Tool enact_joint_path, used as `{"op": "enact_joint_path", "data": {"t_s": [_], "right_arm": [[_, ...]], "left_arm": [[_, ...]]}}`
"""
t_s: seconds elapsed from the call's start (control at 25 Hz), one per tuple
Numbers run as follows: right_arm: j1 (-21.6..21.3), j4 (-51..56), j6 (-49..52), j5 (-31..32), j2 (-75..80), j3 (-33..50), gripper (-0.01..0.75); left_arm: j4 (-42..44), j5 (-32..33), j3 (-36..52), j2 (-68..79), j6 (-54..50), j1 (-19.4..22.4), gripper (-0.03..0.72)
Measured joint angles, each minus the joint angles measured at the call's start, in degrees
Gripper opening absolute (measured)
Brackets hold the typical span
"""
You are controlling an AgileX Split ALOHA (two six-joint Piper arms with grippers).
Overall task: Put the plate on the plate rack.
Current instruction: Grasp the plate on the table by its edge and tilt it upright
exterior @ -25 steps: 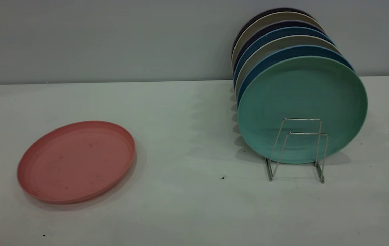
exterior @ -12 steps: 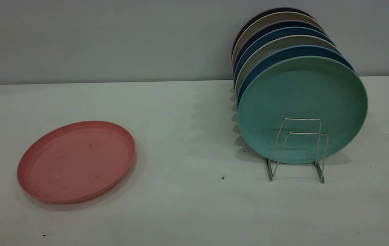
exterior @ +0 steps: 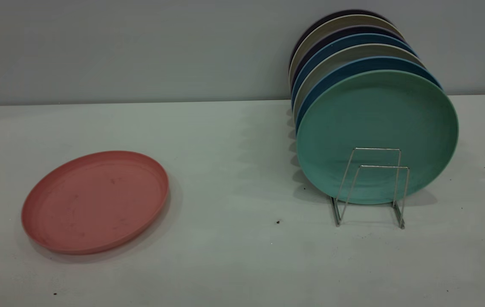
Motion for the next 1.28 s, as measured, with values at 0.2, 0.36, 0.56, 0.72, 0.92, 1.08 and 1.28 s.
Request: {"op": "enact_joint_path", "data": {"t_s": [0.2,0.36,0.56,0.72,0.92,1.08,1.28], "right_arm": [[4.28,-3.23,0.12,-6.68,6.82,-2.09,0.407],[5.61,-4.99,0.17,-10.61,16.68,-5.17,0.407],[5.61,-4.04,-0.04,-14.61,28.75,-10.02,0.407],[5.61,-2.27,-0.49,-17.60,38.27,-13.35,0.407],[5.61,-0.15,-1.81,-20.56,49.31,-15.17,0.407],[5.61,1.18,-2.83,-23.28,56.59,-15.55,0.407],[5.61,3.16,-3.66,-27.14,63.35,-15.67,0.407]], "left_arm": [[3.47,-7.30,-0.37,12.04,-5.22,0.00,0.446],[5.20,-19.04,-0.37,23.09,-7.09,0.00,0.446],[8.24,-32.30,-0.37,39.17,-10.65,0.00,0.446],[12.97,-39.97,-1.23,54.03,-15.28,0.00,0.446],[17.64,-43.14,-7.93,72.13,-22.55,0.33,0.445],[18.02,-43.87,-15.06,84.07,-24.06,3.43,0.445],[18.08,-42.64,-22.45,94.67,-22.37,8.47,0.445]]}}
